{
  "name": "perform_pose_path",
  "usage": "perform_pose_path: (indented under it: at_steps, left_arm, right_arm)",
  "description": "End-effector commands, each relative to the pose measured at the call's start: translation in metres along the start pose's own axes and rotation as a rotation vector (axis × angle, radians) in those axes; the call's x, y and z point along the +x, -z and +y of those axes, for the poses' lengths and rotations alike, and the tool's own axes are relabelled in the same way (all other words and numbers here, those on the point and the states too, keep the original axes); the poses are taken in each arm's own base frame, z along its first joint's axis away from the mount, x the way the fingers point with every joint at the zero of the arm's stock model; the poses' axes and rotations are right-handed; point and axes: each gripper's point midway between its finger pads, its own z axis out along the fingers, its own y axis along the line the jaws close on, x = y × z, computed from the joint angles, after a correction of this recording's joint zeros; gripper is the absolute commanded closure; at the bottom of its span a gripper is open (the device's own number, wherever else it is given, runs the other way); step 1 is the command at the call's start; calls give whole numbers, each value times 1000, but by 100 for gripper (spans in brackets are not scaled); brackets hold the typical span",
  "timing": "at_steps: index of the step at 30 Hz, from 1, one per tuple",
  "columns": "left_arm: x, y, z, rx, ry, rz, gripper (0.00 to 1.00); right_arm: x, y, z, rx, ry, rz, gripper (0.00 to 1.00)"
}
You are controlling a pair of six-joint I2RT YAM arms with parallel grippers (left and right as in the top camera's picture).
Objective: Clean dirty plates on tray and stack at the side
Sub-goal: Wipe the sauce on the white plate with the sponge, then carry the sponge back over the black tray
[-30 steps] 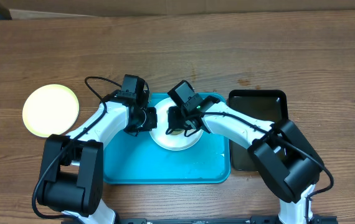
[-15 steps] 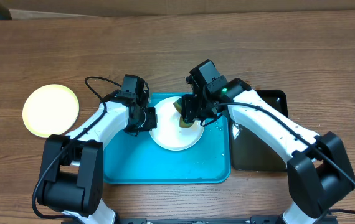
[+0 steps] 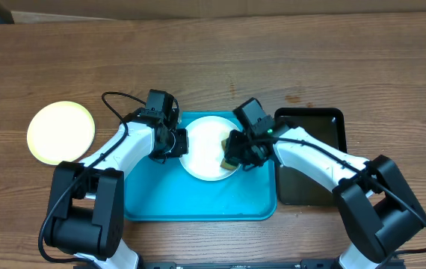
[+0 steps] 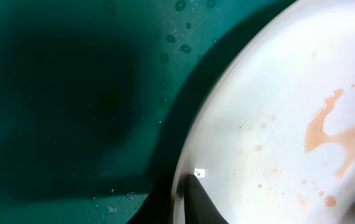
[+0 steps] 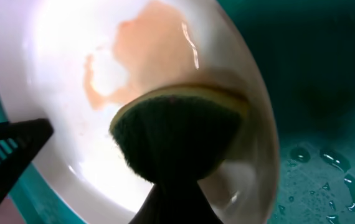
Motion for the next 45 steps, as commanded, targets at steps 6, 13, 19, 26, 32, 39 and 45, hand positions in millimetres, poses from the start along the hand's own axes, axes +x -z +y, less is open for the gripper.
perform_pose_path:
  at_steps: [6,13,19,26,32,39,45]
  left_arm:
    - [13,-11,7,-21,-23,46,92]
    - [13,-11,7,-21,-23,46,92]
    - [12,-11,8,-28,-23,44,92]
    - [12,-11,8,-27,-23,44,92]
    - [12,-11,7,-26,-24,41,92]
    - [12,-11,8,-27,-24,42,92]
    - [12,-11,8,-27,-24,44,92]
  right_arm:
    - [31,-13,29,-156,-7,89,96]
    - [15,19,91,-452,123,85,96]
    - [-29,87,81,-515,215,-38,96]
    - [-36,124,-39,-64,176,-126,96]
    - [-21,135,-143,418,73,-119,96]
    - [-10,112,-170,461,66,-114,94]
    - [-9,101,-178,461,69,-128,40]
